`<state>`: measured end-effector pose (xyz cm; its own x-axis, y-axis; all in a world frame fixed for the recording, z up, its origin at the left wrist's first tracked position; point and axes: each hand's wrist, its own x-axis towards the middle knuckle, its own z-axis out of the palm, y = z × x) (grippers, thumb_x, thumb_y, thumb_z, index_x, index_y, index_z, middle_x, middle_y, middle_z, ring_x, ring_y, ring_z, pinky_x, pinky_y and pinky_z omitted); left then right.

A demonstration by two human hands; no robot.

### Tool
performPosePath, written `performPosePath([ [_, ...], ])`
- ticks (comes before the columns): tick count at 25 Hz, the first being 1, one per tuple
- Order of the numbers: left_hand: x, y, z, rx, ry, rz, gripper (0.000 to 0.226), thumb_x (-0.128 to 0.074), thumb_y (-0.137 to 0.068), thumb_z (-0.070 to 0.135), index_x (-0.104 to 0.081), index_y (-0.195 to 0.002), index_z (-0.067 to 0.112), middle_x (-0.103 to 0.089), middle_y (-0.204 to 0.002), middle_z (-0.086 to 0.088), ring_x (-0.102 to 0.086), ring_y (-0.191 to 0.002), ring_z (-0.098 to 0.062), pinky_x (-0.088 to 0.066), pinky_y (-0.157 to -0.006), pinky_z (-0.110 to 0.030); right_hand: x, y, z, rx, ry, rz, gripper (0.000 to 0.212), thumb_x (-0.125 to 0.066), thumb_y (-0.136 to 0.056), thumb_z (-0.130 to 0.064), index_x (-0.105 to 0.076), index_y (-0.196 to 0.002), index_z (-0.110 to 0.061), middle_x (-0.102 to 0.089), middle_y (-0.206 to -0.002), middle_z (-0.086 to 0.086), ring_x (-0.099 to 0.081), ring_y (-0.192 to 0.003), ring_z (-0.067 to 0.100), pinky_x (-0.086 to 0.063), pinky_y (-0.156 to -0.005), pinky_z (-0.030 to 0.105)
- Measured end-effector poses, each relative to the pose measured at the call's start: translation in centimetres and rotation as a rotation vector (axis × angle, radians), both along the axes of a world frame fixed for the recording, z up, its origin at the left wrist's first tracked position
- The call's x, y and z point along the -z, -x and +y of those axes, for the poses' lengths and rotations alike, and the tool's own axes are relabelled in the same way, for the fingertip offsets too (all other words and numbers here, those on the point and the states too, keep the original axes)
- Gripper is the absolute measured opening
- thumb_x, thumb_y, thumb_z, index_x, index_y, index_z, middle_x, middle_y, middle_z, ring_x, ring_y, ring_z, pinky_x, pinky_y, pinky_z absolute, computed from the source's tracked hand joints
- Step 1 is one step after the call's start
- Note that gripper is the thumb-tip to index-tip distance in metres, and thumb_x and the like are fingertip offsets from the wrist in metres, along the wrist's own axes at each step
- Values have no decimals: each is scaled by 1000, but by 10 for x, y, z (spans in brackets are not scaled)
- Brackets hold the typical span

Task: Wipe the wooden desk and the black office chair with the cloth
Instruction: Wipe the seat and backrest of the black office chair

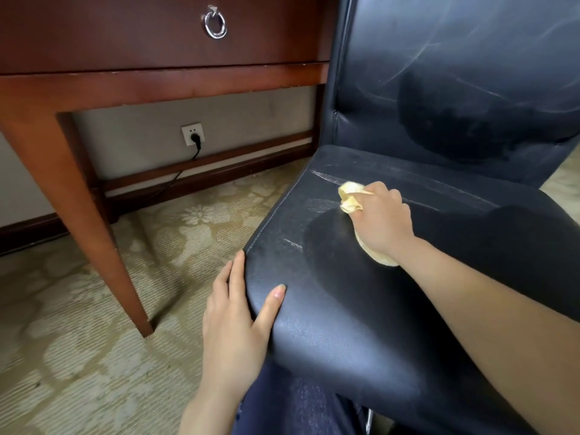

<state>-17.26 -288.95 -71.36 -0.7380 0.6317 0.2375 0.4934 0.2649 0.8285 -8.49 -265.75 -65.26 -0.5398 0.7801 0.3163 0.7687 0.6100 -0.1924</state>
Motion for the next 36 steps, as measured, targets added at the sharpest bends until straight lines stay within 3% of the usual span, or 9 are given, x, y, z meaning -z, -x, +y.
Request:
performPosePath([
  [3, 1, 0, 0, 4, 34, 30, 90, -32, -70, 72, -19, -149, 31, -30, -147, 8, -27, -134, -10, -23, -112, -33, 0, 36, -10, -95, -4, -39, 32, -41, -98, -29, -59, -126, -26, -37, -140, 1, -34, -115, 29, -28, -93, 38],
  [8, -2, 1, -2, 9, 66, 31, 88, -30, -73, 72, -17, -149, 31, -30, -145, 7, -29, -133, -10, -25, -112, -36, 1, 51, -44, -454, -84, -68, 37, -46, -96, -30, -51, -132, -41, -38, -140, -10, -32, -117, 22, -25, -90, 36],
  [13, -5, -2, -6, 14, 138, 72, 81, -19, -78, 68, -15, -150, 29, -30, -146, 6, -32, -134, -14, -27, -111, -43, 3, 5, -79, -701, -33, -2, 44, -59, -89, -20, -55, -126, -45, -47, -130, -15, -36, -105, 16, -32, -87, 37],
  [17, -4, -4, -10, -1, 102, 53, 59, -9, -93, 58, -17, -148, 36, -32, -144, 11, -36, -130, -11, -28, -110, -44, 5, -47, -107, -865, -58, -71, 45, -74, -77, -21, -63, -114, -44, -56, -114, -16, -46, -89, 17, -44, -72, 37],
  [21, -3, -2, -14, 51, 49, -71, 48, -11, -92, 54, -13, -139, 53, -26, -144, 25, -27, -134, 4, -21, -115, -34, 8, -99, -112, -983, -183, -233, 44, -63, -75, -27, -63, -115, -44, -59, -112, -16, -41, -86, 12, -44, -72, 29],
  [24, -1, 1, -16, 108, 22, -127, 41, -20, -98, 46, -16, -138, 54, -24, -148, 22, -22, -135, 9, -17, -112, -23, 6, -103, -98, -903, -104, -102, 45, -49, -81, -17, -65, -118, -36, -59, -113, -10, -42, -84, 15, -41, -76, 33],
  [28, 1, 1, -20, 154, -32, -163, 40, -28, -102, 31, -19, -136, 50, -23, -152, 21, -15, -136, 14, -12, -115, -20, 2, -56, -69, -578, 12, 19, 43, -54, -89, -8, -61, -125, -30, -51, -124, -4, -35, -94, 15, -39, -89, 41],
  [33, 6, -2, -26, 136, -79, -170, 42, -28, -102, 27, -19, -138, 46, -21, -153, 23, -14, -137, 14, -11, -118, -23, -2, 21, -46, -306, 63, 29, 34, -40, -99, -21, -58, -127, -26, -42, -135, -5, -34, -105, 23, -27, -87, 33],
  [36, 7, -2, -30, 129, -94, -185, 42, -28, -103, 23, -21, -138, 45, -22, -152, 23, -15, -137, 13, -13, -118, -24, -5, 57, -61, -277, 71, -14, 33, -37, -99, -29, -59, -124, -28, -39, -139, -11, -33, -111, 25, -24, -85, 34],
])
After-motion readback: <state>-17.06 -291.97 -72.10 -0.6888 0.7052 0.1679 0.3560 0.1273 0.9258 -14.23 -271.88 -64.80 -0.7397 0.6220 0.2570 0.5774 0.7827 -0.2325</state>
